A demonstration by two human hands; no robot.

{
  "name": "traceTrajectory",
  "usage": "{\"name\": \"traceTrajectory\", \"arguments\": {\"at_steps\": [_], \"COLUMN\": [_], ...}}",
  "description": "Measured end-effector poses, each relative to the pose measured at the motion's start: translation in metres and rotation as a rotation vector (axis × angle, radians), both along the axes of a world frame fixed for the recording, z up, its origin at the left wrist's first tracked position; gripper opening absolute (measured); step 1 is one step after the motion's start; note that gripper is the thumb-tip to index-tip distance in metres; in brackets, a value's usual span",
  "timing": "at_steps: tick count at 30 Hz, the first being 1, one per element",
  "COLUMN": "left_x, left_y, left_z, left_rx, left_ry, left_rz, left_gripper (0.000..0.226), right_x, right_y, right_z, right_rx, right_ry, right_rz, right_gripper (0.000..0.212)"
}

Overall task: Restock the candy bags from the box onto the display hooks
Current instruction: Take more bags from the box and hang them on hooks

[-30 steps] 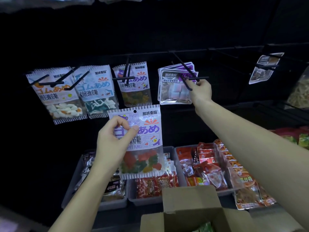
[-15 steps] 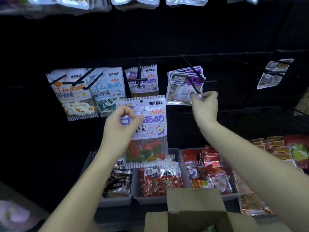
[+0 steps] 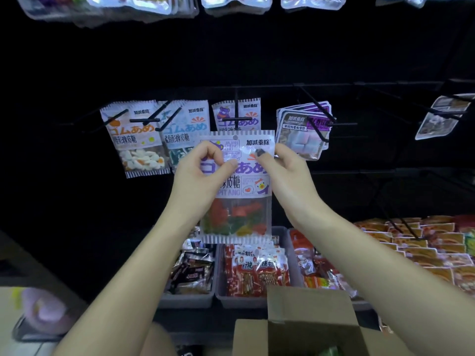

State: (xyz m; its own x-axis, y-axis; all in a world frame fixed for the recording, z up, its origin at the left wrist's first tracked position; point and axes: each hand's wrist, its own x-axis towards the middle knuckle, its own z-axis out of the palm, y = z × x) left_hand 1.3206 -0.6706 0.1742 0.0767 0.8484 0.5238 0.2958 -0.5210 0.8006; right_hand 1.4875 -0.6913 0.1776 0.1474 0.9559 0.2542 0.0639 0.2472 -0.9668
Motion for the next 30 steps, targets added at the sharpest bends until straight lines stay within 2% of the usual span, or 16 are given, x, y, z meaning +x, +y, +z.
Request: {"name": "traceTrajectory", "arguments": {"at_steps": [6,11,21,30], "left_x": [0.002,0.003,0.003,0.004], "left_y": [0.017,0.028,0.045,0.096], "left_z": [0.007,0.013,0.009,0.005], "left_rx": [-0.057,-0.057,-0.133,-0.092], "left_ry": [0.006,0.014,0.016,0.261], "left_rz": [-0.034,-0.056,-0.080,-0.066], "left_gripper": [0.031,0.029,0.027,0.011], "right_x": [0.000,-0.005,-0.001,0.001], "right_y": [0.016,0.026,0.046,0.091], "right_z": [0.003,0.007,-0.002,-0.004], "right_rx": [-0.030,-0.014,-0.033,-0.017], "right_ry": [0.029,0.024,-0.016,-0.096], "right_rz": [-0.077,-0.104,-0.162,-0.208], "right_gripper": [0.044,0.068,0.052,0.039]}}
